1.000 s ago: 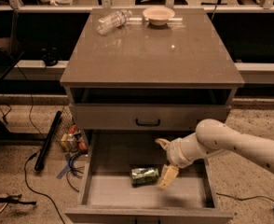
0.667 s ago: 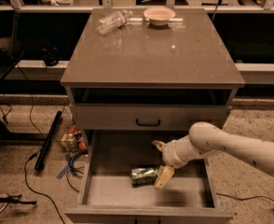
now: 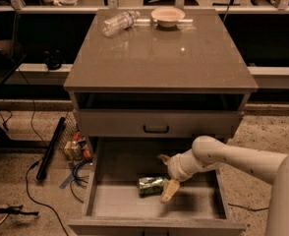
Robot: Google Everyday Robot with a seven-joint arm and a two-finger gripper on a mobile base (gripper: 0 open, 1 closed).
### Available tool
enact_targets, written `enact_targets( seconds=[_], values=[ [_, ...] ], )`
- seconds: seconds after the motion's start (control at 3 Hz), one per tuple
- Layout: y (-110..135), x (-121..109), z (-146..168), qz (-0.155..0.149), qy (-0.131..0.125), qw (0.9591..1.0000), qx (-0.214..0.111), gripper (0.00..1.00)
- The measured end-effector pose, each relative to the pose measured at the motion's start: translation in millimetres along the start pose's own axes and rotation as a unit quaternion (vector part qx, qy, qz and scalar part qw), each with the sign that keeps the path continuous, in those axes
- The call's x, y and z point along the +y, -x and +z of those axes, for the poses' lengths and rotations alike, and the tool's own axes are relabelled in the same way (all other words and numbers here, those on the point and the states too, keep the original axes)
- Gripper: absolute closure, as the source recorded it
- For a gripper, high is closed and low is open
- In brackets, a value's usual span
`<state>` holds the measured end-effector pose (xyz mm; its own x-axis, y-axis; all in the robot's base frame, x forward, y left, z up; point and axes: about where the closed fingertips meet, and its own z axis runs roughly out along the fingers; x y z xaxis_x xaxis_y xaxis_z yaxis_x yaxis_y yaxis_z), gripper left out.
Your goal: Pick green can from middle drawer and place on counter
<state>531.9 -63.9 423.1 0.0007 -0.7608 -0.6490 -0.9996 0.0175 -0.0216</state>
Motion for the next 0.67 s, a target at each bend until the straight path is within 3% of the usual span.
enact_targets(
  seconds=[0.33, 0.67],
  values=[
    [-8.8, 1.3, 31.2, -0.004, 0.006, 0.9997, 0.021, 0.0],
    [-8.8, 2.6, 39.4, -0.006, 0.009, 0.9997, 0.023, 0.0]
  ],
)
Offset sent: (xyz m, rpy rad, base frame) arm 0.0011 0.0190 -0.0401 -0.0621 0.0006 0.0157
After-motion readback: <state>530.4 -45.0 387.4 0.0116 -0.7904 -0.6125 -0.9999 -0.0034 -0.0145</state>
